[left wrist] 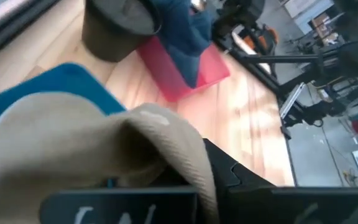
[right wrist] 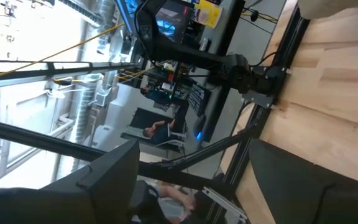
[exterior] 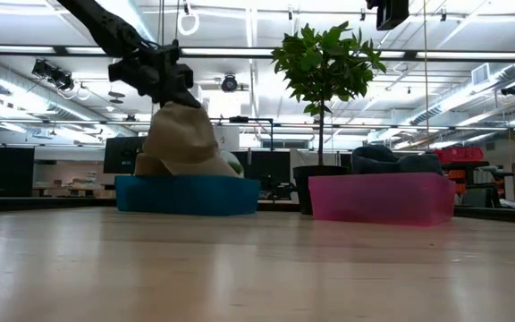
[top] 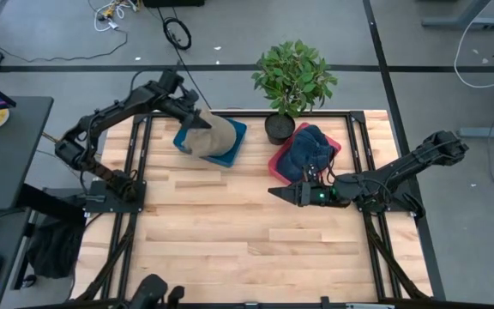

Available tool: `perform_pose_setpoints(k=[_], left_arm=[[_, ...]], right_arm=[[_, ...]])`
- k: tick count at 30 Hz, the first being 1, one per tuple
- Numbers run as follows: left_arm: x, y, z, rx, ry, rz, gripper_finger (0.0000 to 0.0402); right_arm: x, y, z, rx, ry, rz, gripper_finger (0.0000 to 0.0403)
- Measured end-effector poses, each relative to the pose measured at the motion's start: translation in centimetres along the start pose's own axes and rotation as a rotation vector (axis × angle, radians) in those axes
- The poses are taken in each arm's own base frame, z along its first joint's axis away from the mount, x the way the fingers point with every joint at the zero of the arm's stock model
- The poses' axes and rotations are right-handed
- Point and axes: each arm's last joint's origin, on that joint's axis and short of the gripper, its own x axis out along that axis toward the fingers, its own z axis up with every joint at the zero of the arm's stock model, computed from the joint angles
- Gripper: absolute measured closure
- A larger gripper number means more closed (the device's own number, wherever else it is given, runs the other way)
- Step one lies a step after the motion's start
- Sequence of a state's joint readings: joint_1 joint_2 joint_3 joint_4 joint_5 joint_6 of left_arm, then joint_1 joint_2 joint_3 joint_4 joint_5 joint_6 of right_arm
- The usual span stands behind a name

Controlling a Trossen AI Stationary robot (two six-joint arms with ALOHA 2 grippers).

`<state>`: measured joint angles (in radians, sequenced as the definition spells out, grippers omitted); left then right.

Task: Pick & Place hat
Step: Put the brown cap into the blue bin

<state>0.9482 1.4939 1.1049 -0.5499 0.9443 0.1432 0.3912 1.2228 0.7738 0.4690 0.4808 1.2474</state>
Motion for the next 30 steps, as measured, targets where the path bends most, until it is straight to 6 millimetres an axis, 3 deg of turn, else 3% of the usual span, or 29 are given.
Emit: perform_pose_setpoints(k=[8, 14, 20, 25, 30], left_arm=[[1.9, 2.2, -0.8, -0.061, 0.069, 0.067, 0.0399], [2.0, 2.9, -0.9, -0.055, 0.091, 0.206, 0.0393], [2.0, 3.0, -0.6, -0.018, 0.070, 0.231, 0.0379], [1.9, 3.3, -0.3, 0.004, 0.058, 0.325, 0.0345], [1.9, 3.5, 0.0, 0.039, 0.040, 0.366, 0.0284]], right_arm=[[0.0, 0.0, 0.0, -0.009, 0.000, 0.001, 0.0097], [0.0, 0.0, 0.0, -0.008, 0.000, 0.001, 0.0097], [0.0, -0.2, -0.1, -0.015, 0.005, -0.015, 0.0097], [0.0, -0.2, -0.1, -0.016, 0.006, -0.017, 0.0097], [0.0, -0.2, -0.1, -0.017, 0.007, -0.018, 0.0097]])
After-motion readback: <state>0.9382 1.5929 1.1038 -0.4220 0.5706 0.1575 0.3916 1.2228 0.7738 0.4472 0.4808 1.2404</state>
